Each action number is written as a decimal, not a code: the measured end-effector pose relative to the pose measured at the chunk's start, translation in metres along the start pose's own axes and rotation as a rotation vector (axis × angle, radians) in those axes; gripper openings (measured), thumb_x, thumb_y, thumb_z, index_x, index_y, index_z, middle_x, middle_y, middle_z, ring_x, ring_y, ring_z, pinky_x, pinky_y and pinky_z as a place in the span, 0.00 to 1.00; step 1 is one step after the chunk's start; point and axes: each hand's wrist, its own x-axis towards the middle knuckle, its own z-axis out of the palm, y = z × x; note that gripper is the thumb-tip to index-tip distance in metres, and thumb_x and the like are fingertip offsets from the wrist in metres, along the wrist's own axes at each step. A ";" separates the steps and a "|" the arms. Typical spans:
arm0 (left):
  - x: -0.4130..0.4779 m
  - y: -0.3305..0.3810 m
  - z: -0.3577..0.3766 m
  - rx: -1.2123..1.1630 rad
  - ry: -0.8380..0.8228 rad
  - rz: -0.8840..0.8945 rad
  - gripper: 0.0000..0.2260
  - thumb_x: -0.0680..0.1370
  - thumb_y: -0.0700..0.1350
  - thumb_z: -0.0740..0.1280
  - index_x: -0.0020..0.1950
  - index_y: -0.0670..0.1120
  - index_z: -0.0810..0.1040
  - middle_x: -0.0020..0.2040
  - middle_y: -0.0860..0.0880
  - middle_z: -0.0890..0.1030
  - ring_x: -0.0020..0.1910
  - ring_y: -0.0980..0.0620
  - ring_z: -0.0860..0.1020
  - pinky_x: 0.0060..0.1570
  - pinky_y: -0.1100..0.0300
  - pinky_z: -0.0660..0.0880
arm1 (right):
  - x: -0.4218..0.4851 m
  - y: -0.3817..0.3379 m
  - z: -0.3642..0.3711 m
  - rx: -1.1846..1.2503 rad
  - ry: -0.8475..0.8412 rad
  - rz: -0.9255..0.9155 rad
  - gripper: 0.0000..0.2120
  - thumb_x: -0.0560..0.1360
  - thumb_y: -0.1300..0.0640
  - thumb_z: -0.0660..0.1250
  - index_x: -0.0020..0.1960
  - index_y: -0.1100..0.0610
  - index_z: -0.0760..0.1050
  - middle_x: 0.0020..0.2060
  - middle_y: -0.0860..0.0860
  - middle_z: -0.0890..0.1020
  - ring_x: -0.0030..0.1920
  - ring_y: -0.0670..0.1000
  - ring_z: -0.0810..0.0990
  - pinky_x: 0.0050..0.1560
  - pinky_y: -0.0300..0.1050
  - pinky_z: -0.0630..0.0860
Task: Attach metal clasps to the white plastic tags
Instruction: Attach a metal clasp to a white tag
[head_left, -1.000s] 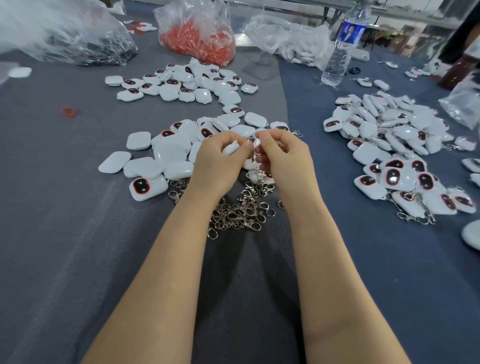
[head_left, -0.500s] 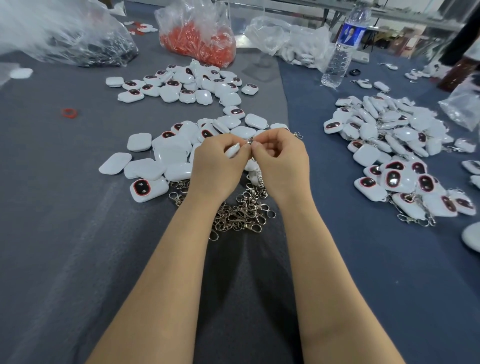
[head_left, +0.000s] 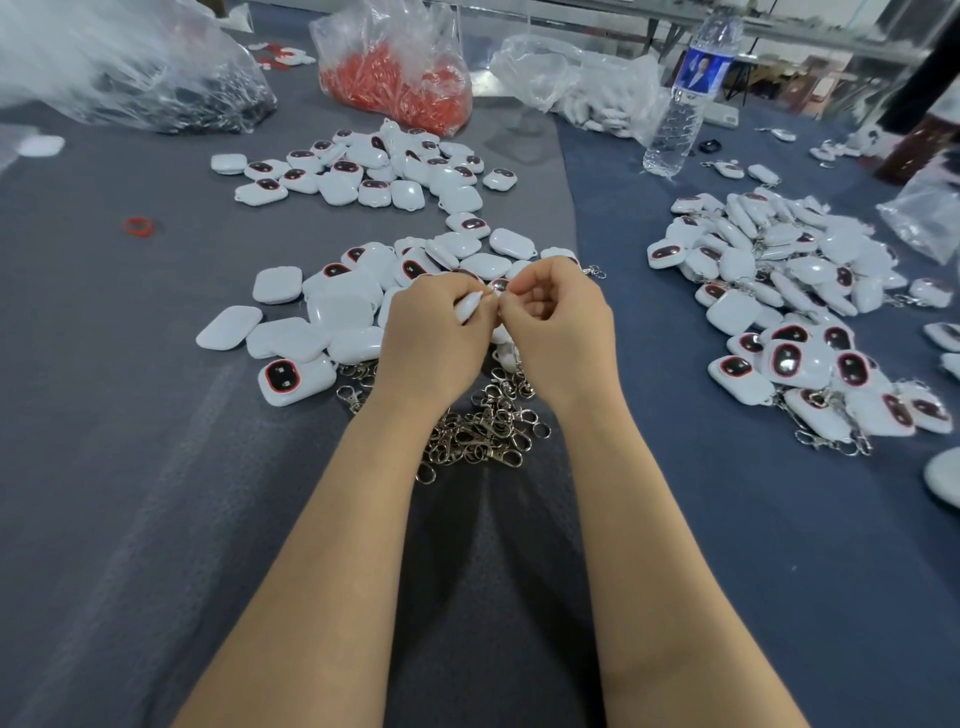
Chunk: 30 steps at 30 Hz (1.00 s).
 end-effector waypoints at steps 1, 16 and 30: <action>0.000 0.000 0.000 -0.001 -0.001 -0.003 0.07 0.77 0.42 0.66 0.47 0.42 0.83 0.42 0.48 0.83 0.44 0.52 0.77 0.36 0.70 0.67 | 0.000 0.000 0.000 0.002 0.001 0.002 0.07 0.72 0.63 0.67 0.40 0.53 0.74 0.32 0.44 0.75 0.30 0.38 0.71 0.33 0.27 0.69; -0.001 0.003 0.001 -0.022 0.031 -0.034 0.06 0.77 0.41 0.66 0.45 0.42 0.83 0.39 0.51 0.79 0.39 0.56 0.75 0.34 0.76 0.66 | -0.001 0.000 0.004 0.019 0.035 0.034 0.04 0.73 0.63 0.67 0.43 0.55 0.76 0.34 0.44 0.77 0.32 0.38 0.73 0.34 0.27 0.70; -0.004 0.004 0.005 0.033 0.065 0.007 0.03 0.77 0.45 0.66 0.46 0.47 0.78 0.40 0.52 0.79 0.43 0.48 0.77 0.42 0.55 0.73 | -0.003 0.002 0.007 -0.282 -0.001 -0.097 0.06 0.78 0.62 0.58 0.44 0.54 0.71 0.40 0.52 0.79 0.45 0.55 0.75 0.45 0.52 0.73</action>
